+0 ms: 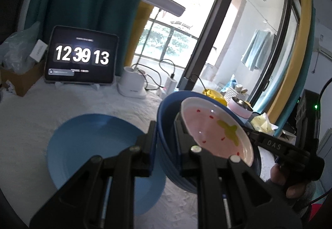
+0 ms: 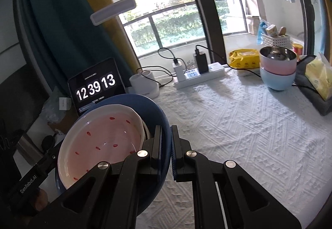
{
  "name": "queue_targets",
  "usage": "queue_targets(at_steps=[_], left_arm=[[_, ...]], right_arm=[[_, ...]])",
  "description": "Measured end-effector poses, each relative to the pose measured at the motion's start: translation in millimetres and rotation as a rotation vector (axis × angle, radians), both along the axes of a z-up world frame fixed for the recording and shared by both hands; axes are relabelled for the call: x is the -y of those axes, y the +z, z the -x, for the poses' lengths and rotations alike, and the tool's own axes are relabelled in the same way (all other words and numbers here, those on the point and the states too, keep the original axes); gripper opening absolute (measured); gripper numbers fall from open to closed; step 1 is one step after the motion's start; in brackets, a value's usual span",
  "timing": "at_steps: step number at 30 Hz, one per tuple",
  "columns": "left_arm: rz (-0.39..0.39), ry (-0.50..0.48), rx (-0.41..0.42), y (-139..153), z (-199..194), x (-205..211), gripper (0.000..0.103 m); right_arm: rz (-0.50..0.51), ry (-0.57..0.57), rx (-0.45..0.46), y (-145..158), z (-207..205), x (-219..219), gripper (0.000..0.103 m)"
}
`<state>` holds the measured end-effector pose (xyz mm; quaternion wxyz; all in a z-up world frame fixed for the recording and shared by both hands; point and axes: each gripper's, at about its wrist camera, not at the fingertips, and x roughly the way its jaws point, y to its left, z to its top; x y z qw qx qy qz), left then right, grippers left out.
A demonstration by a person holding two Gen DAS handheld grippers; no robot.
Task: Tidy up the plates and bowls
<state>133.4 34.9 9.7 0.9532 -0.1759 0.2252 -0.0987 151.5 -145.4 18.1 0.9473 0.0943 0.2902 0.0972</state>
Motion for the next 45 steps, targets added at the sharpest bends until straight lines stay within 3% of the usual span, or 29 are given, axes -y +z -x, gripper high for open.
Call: queue_targets(at_steps=[26,45], left_arm=[[0.011,0.168,-0.047,-24,14,-86,0.015],[0.006,0.191,-0.071,-38,6,-100,0.015]], right_arm=[[0.019,0.159,-0.074,-26,-38,-98,0.010],[0.007,0.178,-0.135,-49,-58,-111,0.011]])
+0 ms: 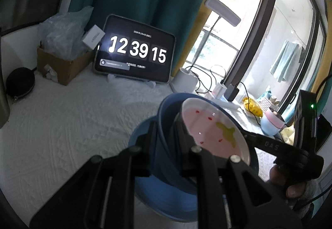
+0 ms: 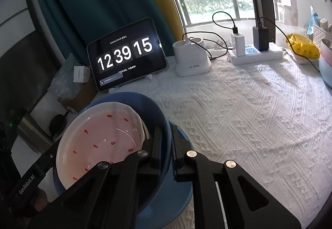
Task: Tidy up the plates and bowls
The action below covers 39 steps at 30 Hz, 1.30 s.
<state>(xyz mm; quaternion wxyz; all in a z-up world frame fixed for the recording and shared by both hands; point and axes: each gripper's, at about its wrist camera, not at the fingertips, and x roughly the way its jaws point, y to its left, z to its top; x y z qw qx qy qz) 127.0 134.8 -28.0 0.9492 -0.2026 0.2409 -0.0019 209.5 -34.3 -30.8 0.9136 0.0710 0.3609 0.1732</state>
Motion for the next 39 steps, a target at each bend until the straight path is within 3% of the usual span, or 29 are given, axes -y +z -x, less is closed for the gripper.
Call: queue_targets(at_steps=[19,33,39], left_arm=[[-0.070,0.007,0.002,2,-1,11,0.019],[-0.141,0.031,-0.041,5,1,21,0.020],[-0.158,0.043,-0.049,5,4,22,0.029]], right_arm=[[-0.001,-0.009,-0.005,-2,5,6,0.011],[0.019,-0.010,-0.016,-1,9,12,0.015],[0.024,-0.005,-0.008,4,13,15,0.020]])
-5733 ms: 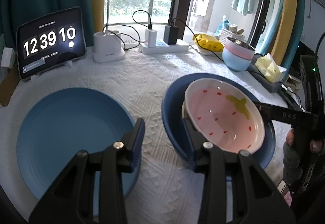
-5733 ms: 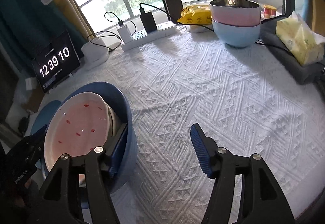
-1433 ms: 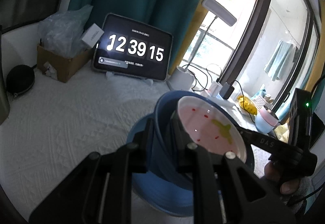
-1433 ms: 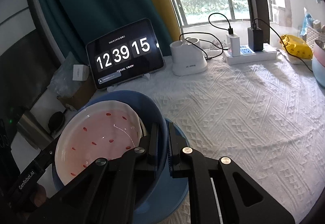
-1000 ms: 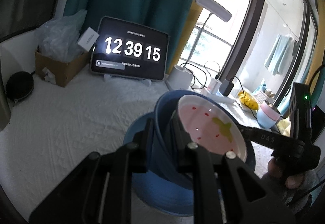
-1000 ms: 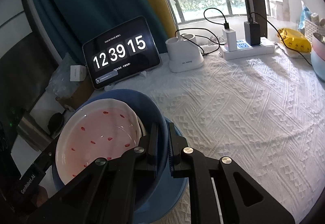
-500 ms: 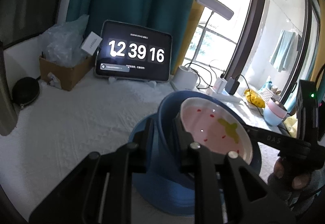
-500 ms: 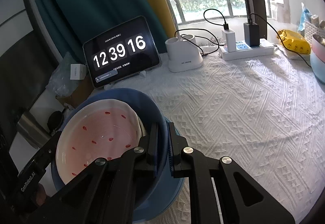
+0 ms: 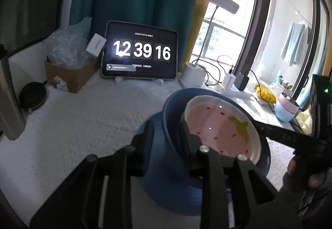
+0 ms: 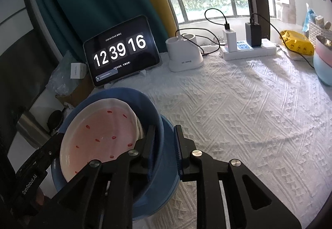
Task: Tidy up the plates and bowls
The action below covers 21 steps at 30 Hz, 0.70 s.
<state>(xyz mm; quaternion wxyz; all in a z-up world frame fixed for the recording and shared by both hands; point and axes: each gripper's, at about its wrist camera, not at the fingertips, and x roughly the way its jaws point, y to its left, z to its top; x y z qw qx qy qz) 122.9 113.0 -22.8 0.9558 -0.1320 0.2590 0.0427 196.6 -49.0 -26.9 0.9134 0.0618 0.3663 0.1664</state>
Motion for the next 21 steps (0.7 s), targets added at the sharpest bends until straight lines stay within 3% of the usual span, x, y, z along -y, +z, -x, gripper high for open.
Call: queue_targets(at_steps=[10,21], left_arm=[[-0.027,-0.014,0.025,7,19,4,0.043],[-0.110,-0.085,0.116,28,51,35,0.045]], right_arm=[[0.029,0.001,0.044,13,14,9,0.022],[0.066,-0.039,0.095,29,38,36,0.025]])
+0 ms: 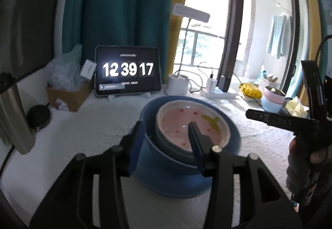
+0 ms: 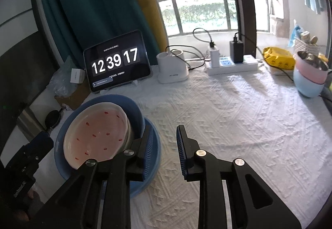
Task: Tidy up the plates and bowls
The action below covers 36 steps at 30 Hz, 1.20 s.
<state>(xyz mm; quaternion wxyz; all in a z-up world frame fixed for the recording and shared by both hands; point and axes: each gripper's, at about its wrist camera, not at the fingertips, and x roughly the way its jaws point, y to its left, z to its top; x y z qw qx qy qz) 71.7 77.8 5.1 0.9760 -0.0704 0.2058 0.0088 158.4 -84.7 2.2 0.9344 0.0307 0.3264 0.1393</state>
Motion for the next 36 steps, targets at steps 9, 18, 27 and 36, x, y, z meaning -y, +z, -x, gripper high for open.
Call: queue_targets(at_steps=[9,18,27,36], left_arm=[[0.050,-0.021,0.058,12,25,19,0.065],[-0.032,0.001,0.113,12,52,47,0.090],[-0.081,-0.003,0.185,18,81,74,0.095],[-0.092,-0.005,0.232,32,92,88,0.097]], right_arm=[[0.083,-0.026,0.077,11,38,19,0.025],[0.120,-0.056,0.138,16,81,46,0.025],[0.181,-0.104,0.290,21,126,74,0.074],[0.174,-0.184,0.386,34,168,106,0.082]])
